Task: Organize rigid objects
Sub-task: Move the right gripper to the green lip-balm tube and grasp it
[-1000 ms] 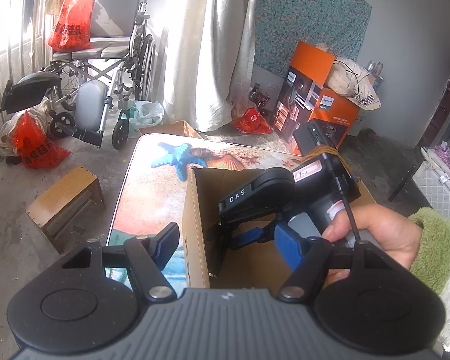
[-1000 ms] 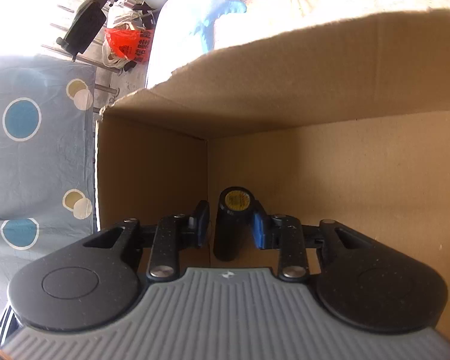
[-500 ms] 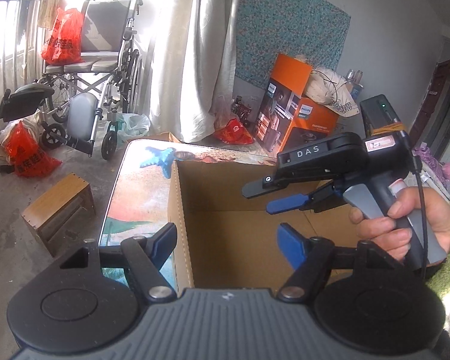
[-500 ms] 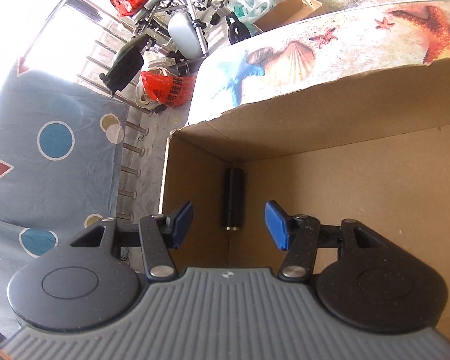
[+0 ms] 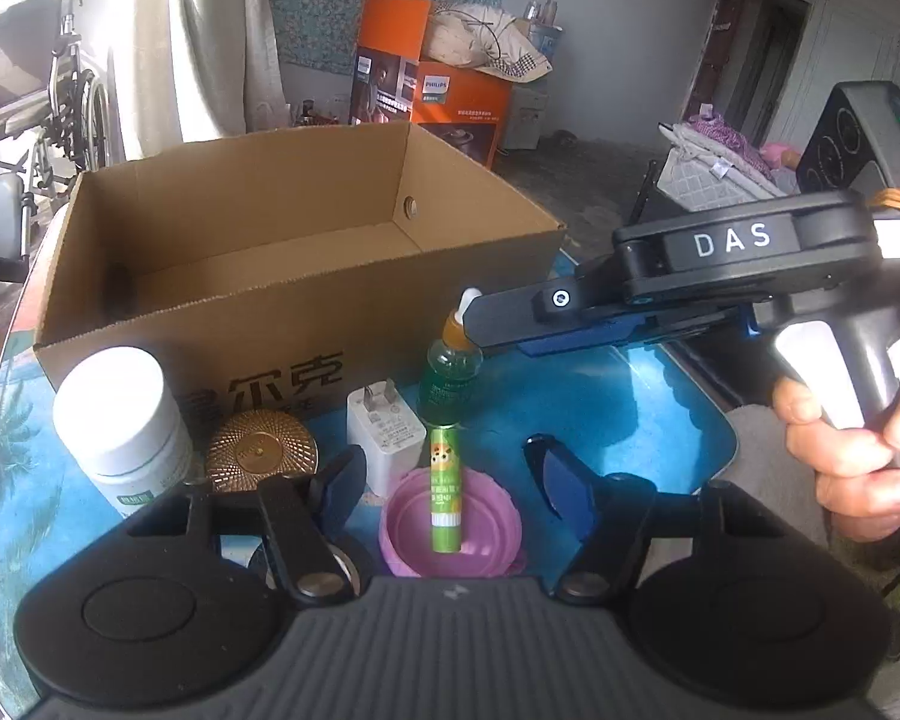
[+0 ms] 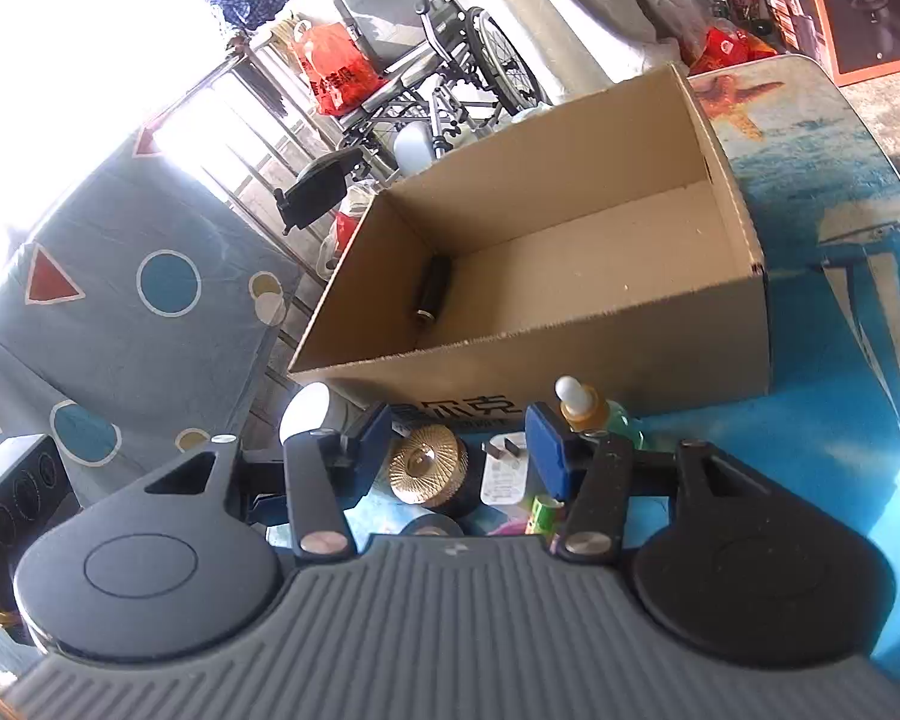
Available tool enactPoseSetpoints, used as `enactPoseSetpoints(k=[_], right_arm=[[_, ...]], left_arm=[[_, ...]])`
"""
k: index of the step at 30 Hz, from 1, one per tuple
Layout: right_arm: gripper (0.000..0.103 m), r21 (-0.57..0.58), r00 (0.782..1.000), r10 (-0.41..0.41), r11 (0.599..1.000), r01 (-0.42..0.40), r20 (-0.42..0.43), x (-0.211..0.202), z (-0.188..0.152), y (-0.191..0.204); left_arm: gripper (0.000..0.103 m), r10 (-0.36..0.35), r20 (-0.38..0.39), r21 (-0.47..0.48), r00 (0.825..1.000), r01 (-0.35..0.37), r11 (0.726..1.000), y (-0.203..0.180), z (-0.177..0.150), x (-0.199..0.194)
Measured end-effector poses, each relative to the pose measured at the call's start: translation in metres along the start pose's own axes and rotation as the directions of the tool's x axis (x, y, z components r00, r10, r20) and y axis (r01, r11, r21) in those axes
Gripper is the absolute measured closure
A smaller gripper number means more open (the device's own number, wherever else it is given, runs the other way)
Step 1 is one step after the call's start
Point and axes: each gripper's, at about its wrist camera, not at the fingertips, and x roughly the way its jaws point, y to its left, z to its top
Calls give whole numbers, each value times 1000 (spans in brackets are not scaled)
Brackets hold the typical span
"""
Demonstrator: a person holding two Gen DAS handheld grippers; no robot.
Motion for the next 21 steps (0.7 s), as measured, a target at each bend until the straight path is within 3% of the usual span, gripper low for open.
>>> enactPoseSetpoints(k=[7, 12, 16, 21], right_arm=[[60, 28, 998, -59, 998, 59, -7, 38, -38, -18], [69, 28, 998, -46, 998, 47, -53, 55, -46, -23], [84, 28, 997, -35, 999, 37, -66, 67, -46, -27], [87, 19, 998, -25, 999, 26, -50, 62, -47, -25]], left_arm=[[59, 64, -95, 100, 993, -54, 993, -18, -11, 44], [68, 88, -134, 102, 987, -75, 992, -18, -8, 60], [75, 103, -150, 101, 983, -89, 991, -18, -6, 65], [86, 100, -150, 80, 984, -89, 993, -17, -5, 70]])
